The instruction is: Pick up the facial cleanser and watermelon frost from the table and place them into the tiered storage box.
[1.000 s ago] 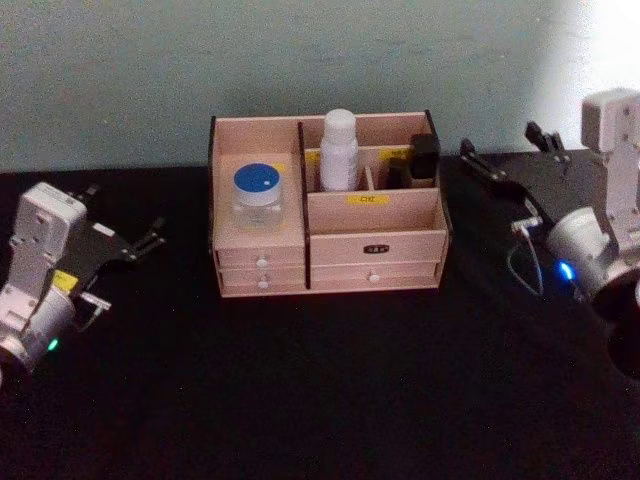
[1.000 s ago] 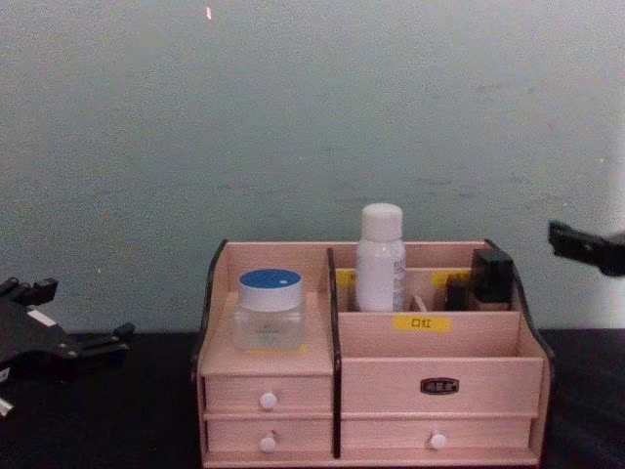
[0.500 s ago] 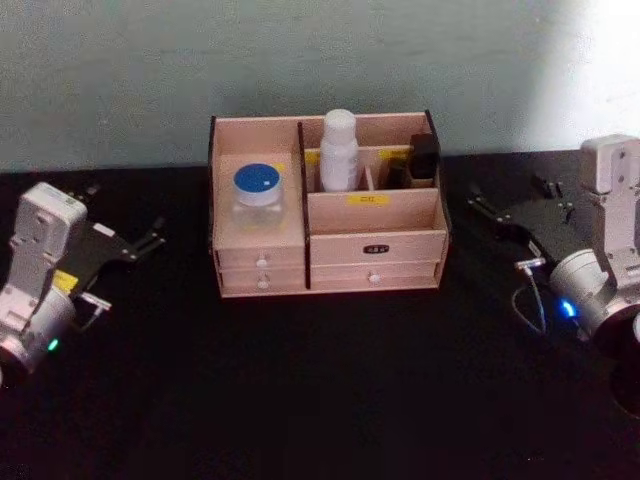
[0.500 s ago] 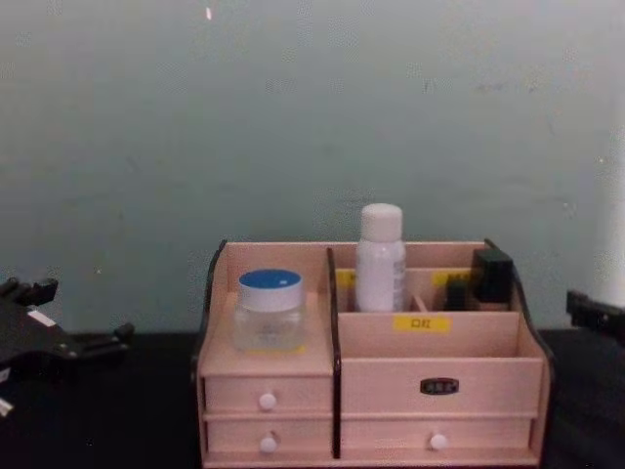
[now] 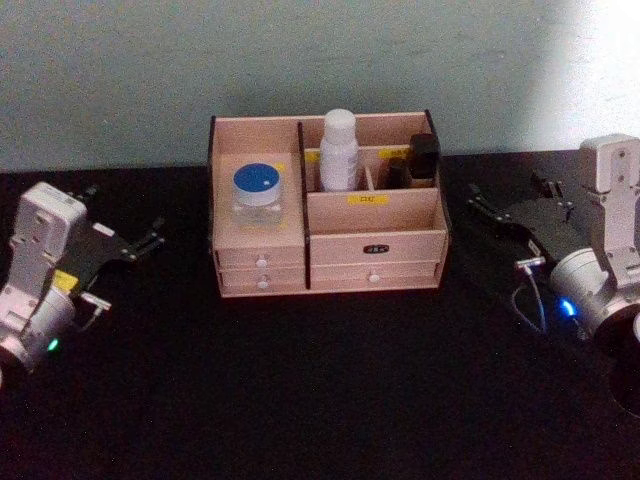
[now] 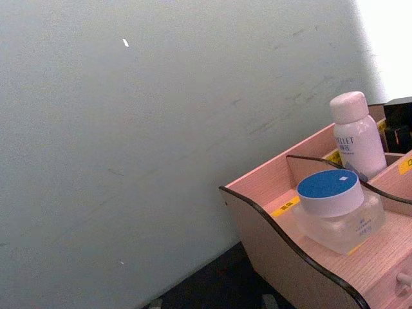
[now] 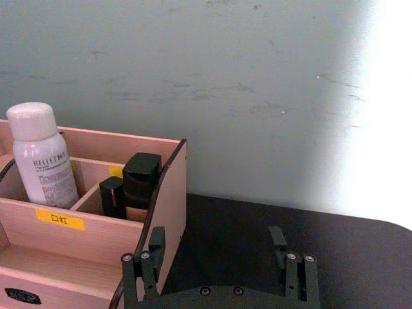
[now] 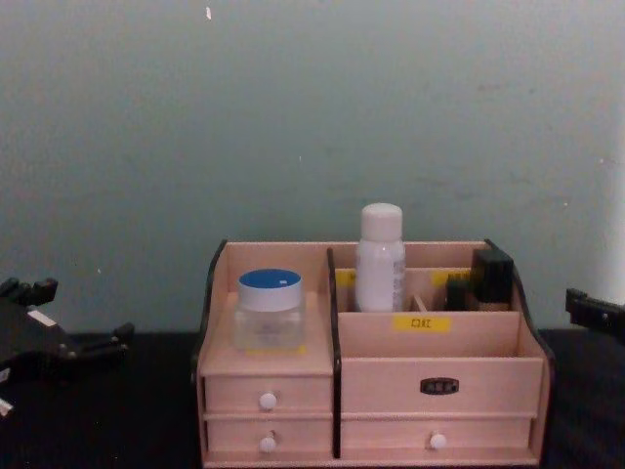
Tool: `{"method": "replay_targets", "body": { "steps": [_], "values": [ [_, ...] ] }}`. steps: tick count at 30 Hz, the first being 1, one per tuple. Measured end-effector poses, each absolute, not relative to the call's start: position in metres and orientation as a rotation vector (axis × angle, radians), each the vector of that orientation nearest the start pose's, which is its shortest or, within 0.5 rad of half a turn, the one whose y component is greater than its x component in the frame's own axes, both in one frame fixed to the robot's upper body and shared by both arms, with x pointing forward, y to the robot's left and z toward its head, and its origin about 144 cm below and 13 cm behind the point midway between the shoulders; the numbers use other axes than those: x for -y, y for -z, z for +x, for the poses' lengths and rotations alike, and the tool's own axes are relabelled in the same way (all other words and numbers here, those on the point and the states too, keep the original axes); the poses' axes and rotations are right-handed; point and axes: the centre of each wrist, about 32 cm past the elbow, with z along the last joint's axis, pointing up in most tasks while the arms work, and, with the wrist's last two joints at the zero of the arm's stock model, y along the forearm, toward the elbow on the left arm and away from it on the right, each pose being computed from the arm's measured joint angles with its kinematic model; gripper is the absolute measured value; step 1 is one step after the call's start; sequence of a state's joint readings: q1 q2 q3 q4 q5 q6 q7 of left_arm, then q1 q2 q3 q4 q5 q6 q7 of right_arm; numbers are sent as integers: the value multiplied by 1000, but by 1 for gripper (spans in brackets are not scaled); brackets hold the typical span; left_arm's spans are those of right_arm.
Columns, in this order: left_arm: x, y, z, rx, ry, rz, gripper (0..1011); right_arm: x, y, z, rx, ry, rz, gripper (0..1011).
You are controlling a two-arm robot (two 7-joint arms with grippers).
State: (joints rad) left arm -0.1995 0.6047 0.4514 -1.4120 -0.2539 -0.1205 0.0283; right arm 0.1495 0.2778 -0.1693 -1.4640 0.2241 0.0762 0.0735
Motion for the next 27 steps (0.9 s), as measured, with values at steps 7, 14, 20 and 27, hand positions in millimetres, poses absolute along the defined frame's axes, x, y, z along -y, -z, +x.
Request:
{"method": "replay_targets", "body": {
  "steps": [7, 14, 20, 27],
  "values": [
    [-310, -1140, 489, 285, -1248, 304, 1001, 266, -1157, 498, 2, 1366, -113, 1003],
    [-310, -1140, 489, 285, -1248, 304, 1001, 266, -1157, 498, 3, 1365, -112, 1002],
    [-310, -1140, 489, 285, -1248, 304, 1001, 266, -1157, 498, 3, 1365, -111, 1002],
    [-310, -1140, 489, 285, -1248, 304, 1001, 266, -1157, 498, 3, 1365, -110, 1003]
  ]
}}
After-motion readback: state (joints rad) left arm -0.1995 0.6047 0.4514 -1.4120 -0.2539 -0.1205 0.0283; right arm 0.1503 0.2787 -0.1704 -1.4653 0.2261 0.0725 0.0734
